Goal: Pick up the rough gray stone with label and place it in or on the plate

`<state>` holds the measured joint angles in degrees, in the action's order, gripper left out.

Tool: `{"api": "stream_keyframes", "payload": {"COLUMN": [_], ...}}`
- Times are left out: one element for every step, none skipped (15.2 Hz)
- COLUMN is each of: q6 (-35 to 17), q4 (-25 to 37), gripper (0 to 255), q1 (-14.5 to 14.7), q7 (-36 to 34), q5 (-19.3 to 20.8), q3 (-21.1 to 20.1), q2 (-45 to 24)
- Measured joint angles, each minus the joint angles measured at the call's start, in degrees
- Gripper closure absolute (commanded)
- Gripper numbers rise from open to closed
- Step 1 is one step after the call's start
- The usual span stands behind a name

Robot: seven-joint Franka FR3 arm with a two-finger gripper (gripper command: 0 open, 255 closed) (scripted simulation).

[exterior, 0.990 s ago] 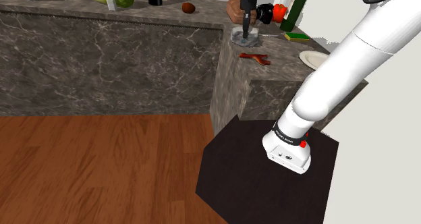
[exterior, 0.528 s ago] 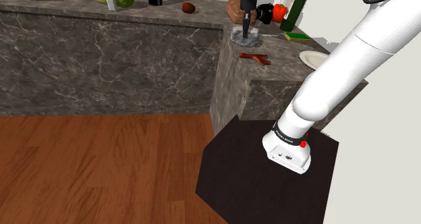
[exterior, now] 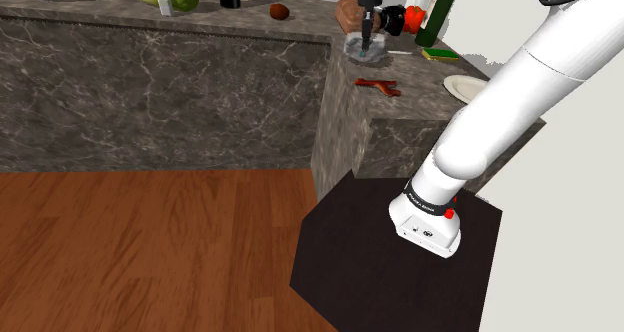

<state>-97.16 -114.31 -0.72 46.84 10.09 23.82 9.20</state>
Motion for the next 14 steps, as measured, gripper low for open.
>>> {"api": "stream_keyframes", "payload": {"q6": [0.9,1.6,2.3,3.2,3.9,4.7,5.5,6.3,6.9,7.7,8.3,8.7,9.1,9.0], "q4": [0.7,1.3,2.1,3.0,3.8,4.9,5.7,6.4,7.0,7.8,8.7,8.2,7.3,5.4], "gripper": [255,255,255,255,255,255,255,255,255,255,255,255,255,255], "q1": [0.1,0.1,0.1,0.1,0.1,0.2,0.1,0.2,0.1,0.2,0.2,0.1,-0.2,-0.6], "q7": [0.0,0.0,0.1,0.2,0.3,0.5,0.6,0.7,0.9,0.8,0.9,1.2,1.4,1.7], "q5": [0.0,0.1,0.0,0.0,-0.1,-0.2,-0.2,-0.2,-0.2,-0.2,-0.3,0.1,0.7,1.5], "q3": [-0.1,-0.2,-0.2,-0.2,-0.2,-0.2,-0.2,-0.3,-0.2,-0.4,-0.4,-0.3,-0.2,0.0], "q2": [0.2,0.4,0.2,0.3,0.1,-0.1,-0.2,-0.1,-0.1,-0.1,-0.3,0.6,2.0,4.1]}}
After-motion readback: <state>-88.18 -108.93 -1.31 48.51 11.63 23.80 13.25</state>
